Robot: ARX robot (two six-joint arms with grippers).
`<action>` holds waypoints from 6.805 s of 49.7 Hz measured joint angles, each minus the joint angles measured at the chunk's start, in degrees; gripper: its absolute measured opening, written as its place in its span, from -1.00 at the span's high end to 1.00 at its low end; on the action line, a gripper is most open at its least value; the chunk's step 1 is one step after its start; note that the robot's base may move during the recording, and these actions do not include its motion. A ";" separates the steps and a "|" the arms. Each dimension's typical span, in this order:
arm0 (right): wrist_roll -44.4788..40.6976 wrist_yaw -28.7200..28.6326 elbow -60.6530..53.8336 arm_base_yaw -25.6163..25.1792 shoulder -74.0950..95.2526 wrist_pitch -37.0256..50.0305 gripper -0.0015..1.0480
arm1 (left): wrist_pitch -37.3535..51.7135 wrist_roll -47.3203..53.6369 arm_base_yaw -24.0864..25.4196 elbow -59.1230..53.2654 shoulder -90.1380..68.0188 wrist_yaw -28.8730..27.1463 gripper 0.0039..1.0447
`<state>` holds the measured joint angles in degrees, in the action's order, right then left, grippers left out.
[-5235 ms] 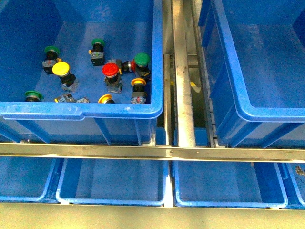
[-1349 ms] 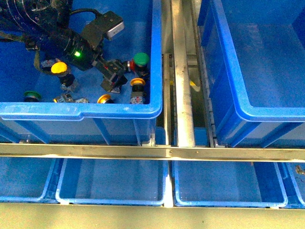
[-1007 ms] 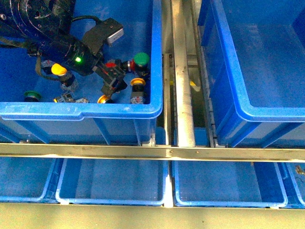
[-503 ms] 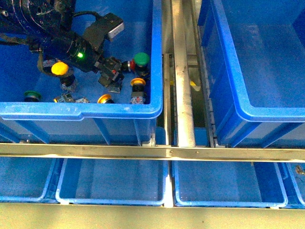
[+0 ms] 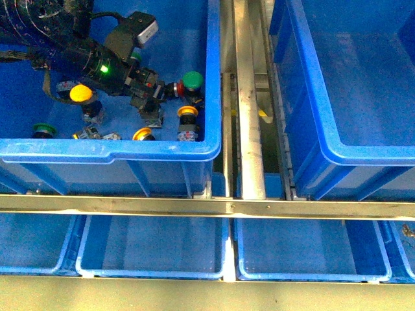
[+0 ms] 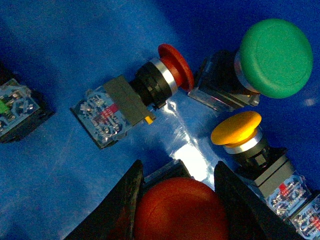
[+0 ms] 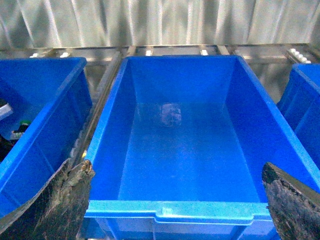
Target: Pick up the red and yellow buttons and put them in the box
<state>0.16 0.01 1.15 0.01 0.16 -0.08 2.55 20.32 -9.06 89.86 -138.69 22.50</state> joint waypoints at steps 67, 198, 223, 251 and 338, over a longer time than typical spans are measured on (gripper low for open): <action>0.00 0.00 0.00 0.00 0.00 0.00 -0.88 | 1.49 -53.79 -4.68 -24.79 34.45 16.96 0.35; -29.66 -0.17 38.58 18.23 90.68 25.64 -0.88 | 4.85 -70.16 -25.31 -1.40 16.72 1.57 0.35; -34.14 2.14 39.50 15.80 92.48 26.58 0.31 | 4.39 -71.12 -25.09 -1.38 16.37 0.15 0.36; -29.64 2.12 39.82 15.06 92.35 26.10 0.41 | 4.72 -69.44 -24.50 -1.22 16.37 -0.28 -0.06; -25.68 3.93 42.12 20.52 93.13 24.46 0.41 | 7.93 -64.28 -23.65 -3.89 19.26 -6.56 -0.85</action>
<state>-25.52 3.95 43.27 20.53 93.30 24.38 10.48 -43.97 -32.71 85.97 -119.44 15.94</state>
